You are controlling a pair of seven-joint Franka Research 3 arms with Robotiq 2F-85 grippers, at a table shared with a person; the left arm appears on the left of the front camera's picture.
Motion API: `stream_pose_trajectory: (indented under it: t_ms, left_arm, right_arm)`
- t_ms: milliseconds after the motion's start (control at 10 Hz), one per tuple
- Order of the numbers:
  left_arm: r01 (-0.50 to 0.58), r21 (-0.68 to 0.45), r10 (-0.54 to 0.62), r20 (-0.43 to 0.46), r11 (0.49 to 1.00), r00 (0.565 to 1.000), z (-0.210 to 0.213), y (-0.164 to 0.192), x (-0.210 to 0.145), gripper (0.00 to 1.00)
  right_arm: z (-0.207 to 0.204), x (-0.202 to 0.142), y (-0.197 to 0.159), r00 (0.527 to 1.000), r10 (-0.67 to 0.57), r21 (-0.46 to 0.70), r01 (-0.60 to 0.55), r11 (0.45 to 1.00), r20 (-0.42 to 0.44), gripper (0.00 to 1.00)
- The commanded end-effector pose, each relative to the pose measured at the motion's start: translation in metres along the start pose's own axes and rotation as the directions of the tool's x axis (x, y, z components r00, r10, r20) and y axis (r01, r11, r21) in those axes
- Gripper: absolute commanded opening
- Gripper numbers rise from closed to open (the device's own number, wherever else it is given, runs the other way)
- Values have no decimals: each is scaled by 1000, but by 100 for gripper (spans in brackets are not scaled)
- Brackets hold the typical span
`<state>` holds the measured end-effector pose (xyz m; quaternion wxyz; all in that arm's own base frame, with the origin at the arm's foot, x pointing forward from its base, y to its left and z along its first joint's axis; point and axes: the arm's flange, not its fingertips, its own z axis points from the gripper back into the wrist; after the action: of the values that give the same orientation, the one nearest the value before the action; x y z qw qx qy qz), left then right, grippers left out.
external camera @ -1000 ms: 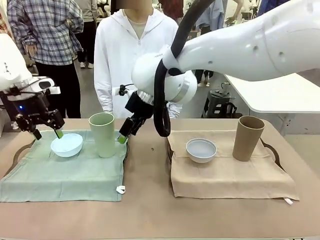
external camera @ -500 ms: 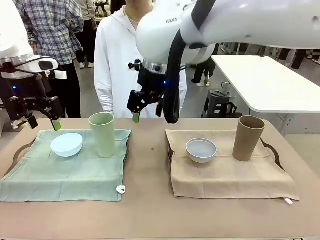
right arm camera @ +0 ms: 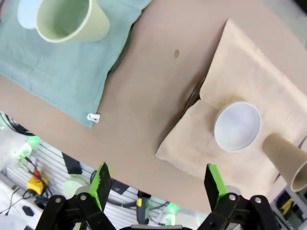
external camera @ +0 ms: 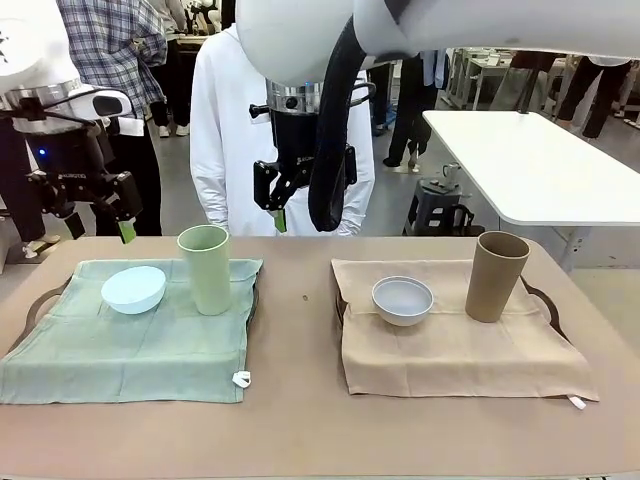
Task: Set up a tray with a mat and arrange the tableware.
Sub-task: Place the Picnic Bowl and Reusable plastic cup back onto the Handle tray in front of the human's position.
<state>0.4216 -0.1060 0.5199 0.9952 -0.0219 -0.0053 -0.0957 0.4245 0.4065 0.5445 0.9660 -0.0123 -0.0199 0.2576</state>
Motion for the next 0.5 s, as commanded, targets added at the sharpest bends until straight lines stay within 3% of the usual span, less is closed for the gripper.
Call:
stream_pose_trajectory:
  t_ms: [0, 400]
  left_arm:
    - [18, -11, -18, -6, 1000, 1000, -5, 5, -1, 87]
    - [18, -11, -18, -6, 1000, 1000, -5, 5, -1, 87]
  right_arm:
    - [-11, -2, -8, 1000, 21, 41, -21, 999, 17, 100]
    - [-11, -2, -8, 1000, 21, 41, -21, 999, 17, 100]
